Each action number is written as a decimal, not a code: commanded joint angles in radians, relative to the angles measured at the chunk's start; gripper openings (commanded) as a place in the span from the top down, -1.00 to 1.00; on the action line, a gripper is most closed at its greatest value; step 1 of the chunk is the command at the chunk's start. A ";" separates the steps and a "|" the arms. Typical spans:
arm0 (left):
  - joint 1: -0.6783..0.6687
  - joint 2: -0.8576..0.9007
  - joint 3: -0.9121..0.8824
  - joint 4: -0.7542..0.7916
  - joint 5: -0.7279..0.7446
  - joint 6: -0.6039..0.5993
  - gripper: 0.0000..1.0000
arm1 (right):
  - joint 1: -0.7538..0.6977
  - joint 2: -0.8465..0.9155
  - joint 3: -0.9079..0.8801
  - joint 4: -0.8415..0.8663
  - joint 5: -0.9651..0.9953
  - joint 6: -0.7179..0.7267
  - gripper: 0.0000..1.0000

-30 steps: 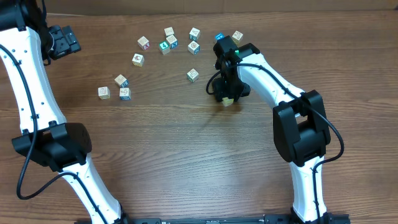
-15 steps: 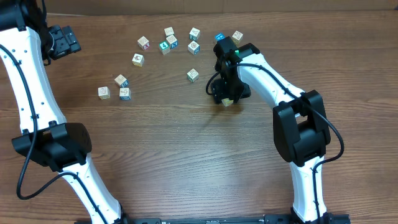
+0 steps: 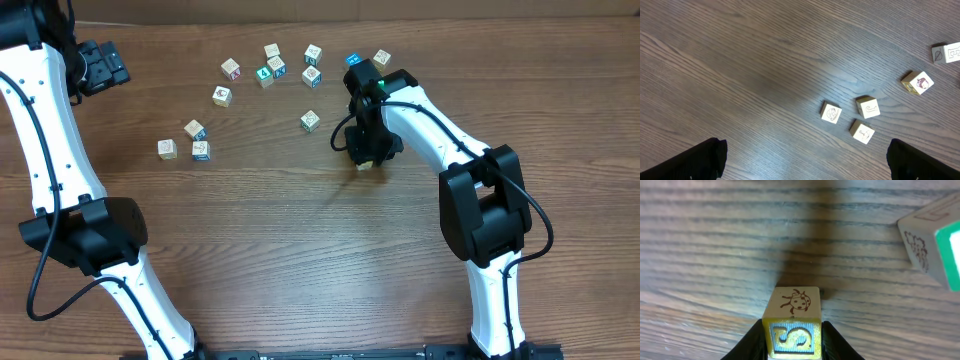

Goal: Form a tower
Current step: 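Close the right gripper on the yellow S block and lift it, then carry the yellow block leftward toward the center-left of the table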

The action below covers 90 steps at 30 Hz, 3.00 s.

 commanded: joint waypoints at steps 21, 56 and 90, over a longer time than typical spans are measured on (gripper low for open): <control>-0.002 -0.006 0.013 0.002 -0.009 -0.010 -0.99 | 0.417 -0.002 0.102 0.257 0.078 0.425 0.61; -0.002 -0.006 0.013 0.002 -0.009 -0.010 -0.99 | 0.555 0.043 0.074 0.386 0.356 0.477 0.67; -0.002 -0.006 0.013 0.002 -0.009 -0.010 -0.99 | 0.527 0.043 -0.002 0.429 0.251 0.506 0.49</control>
